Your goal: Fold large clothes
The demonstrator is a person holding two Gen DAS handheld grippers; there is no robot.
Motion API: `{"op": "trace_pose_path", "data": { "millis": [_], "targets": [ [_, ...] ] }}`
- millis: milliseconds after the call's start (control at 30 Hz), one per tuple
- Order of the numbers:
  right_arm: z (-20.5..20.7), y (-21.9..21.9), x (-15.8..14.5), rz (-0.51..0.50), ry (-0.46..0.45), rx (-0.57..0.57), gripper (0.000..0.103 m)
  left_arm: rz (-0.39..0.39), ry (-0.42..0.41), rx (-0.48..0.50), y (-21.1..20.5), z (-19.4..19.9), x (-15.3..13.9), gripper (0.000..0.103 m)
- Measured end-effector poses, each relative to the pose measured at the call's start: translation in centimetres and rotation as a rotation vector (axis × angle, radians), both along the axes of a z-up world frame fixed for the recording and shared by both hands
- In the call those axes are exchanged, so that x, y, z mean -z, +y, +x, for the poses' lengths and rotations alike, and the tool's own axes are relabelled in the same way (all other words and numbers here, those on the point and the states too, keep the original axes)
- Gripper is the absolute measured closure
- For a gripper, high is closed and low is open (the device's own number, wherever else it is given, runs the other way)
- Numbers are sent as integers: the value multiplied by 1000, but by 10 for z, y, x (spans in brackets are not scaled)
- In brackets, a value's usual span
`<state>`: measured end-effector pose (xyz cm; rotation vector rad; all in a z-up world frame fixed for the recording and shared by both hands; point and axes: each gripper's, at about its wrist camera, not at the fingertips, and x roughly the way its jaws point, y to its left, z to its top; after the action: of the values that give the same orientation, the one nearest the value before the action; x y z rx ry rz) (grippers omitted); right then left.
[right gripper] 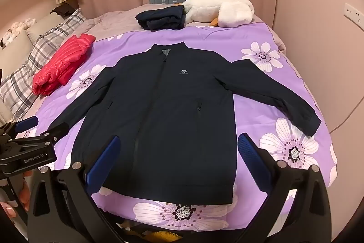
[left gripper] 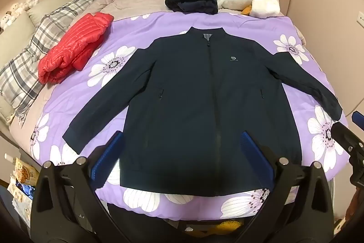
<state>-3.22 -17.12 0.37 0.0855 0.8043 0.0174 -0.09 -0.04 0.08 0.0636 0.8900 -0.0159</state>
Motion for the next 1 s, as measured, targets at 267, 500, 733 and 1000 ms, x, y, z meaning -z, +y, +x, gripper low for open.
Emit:
{"op": "trace_pose_path", "data": {
  "millis": [267, 500, 733, 1000],
  "targets": [
    [2, 2, 1, 4, 6, -1, 1, 14, 0, -14, -5, 3, -2, 2],
    [5, 6, 0, 5, 9, -7, 1, 17, -4, -20, -3, 3, -4, 2],
    [9, 6, 4, 13, 12, -16, 1, 14, -9, -22, 0, 2, -3, 2],
    [9, 5, 4, 17, 11, -17, 1, 15, -8, -21, 2, 1, -3, 2]
  ]
}}
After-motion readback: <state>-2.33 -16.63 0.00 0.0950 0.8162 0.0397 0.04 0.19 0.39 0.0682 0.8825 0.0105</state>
